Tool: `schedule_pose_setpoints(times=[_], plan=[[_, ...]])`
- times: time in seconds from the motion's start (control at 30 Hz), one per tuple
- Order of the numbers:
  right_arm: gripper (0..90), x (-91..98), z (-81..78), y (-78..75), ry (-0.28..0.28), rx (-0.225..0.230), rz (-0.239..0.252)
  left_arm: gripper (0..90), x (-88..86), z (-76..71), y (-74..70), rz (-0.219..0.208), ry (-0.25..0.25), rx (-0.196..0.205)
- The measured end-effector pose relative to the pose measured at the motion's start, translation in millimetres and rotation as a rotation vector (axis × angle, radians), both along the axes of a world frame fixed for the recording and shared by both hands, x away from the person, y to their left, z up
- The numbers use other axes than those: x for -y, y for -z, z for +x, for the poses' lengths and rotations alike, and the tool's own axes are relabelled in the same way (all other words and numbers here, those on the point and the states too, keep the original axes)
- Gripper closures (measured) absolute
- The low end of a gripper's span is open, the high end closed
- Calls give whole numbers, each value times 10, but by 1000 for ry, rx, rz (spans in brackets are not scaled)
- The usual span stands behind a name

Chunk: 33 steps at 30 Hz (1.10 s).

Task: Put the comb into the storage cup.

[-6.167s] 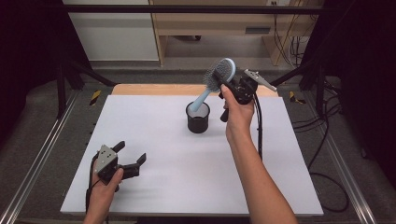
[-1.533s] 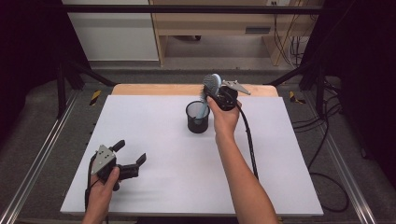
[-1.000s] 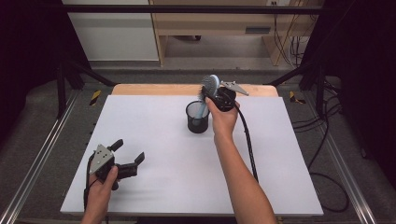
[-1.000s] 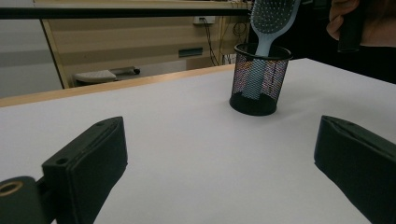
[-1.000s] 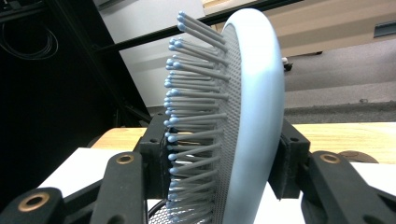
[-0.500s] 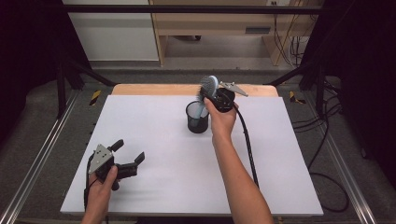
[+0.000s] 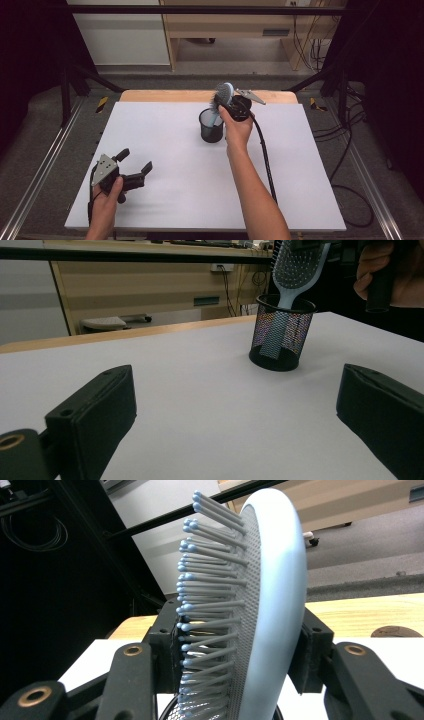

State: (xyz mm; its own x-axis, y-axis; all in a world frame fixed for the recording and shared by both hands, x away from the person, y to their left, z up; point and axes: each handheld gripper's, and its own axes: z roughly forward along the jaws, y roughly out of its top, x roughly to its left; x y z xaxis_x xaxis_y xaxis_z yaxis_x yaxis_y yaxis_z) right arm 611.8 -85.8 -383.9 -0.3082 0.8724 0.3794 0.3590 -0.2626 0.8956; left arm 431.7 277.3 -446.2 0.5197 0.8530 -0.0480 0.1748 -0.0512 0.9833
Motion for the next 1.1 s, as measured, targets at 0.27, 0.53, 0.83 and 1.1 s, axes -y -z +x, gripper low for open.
schedule_pose_setpoints(times=[0.27,0.53,0.83,1.1], plan=[[488,40,2,8,0,-13,15,30,-8,3,-2,-5,-10,3],[478,119,28,34,4,-29,32,30,-12,1,-4,-5,-9,4],[461,196,29,73,19,-47,50,30,-8,0,-3,-6,-3,5],[456,236,30,95,19,-53,71,30,-1,1,-2,-3,-1,4]])
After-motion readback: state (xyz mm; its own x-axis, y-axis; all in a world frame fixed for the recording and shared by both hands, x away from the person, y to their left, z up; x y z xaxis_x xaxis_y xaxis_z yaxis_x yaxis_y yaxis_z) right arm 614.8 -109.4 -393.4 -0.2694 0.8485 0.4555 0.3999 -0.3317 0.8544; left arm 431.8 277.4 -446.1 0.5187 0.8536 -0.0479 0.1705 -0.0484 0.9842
